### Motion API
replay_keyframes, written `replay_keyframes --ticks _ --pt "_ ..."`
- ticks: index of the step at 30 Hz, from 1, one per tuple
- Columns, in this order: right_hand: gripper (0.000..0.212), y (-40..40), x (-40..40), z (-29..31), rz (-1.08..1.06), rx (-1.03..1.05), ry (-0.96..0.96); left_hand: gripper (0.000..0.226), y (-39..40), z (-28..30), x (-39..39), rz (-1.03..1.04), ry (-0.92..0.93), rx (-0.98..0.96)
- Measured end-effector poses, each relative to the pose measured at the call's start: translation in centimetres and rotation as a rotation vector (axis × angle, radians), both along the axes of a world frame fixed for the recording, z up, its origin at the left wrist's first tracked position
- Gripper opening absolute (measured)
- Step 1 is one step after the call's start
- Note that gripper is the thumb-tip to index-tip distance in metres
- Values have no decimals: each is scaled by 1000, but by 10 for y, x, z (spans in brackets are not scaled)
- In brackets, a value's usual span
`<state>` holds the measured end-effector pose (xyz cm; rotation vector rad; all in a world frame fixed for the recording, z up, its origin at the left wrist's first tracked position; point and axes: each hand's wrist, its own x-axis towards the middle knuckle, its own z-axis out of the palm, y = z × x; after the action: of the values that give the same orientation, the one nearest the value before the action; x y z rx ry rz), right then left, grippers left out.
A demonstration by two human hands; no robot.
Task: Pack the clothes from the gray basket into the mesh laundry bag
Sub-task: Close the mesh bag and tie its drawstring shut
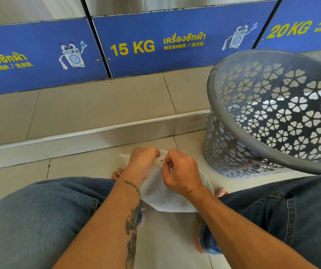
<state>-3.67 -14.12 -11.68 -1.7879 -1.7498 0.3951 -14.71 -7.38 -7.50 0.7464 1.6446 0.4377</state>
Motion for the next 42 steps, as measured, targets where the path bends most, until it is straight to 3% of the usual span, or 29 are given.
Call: replay_keyframes --ticks 3,6,9,15,19,24,28,31,38,42 --pt "11 2 3 0 -11 -59 88 42 5 -8 -1 25 -60 -46" --pt "8 2 2 5 -80 -197 368 47 9 -14 -4 35 -70 -64" --pt "9 2 -3 4 -168 -265 530 27 7 -9 -2 35 -40 -41" --pt "14 16 -5 13 -488 -495 964 13 8 -12 3 -18 -11 48" --pt "18 19 -12 14 -471 -495 730 20 9 -20 5 -40 -2 88" --pt "18 11 -15 15 -300 -405 427 15 9 -16 7 -82 22 48" --pt "20 5 -14 15 -218 -343 361 18 12 -16 7 -133 -11 -45" --pt "21 1 -11 15 -183 -336 376 16 13 -20 9 -176 -12 17" --pt "13 -4 -2 11 -273 -299 386 24 12 -28 10 -19 -52 98" --pt "26 -7 -2 8 -275 -328 283 25 10 -31 10 45 -29 129"
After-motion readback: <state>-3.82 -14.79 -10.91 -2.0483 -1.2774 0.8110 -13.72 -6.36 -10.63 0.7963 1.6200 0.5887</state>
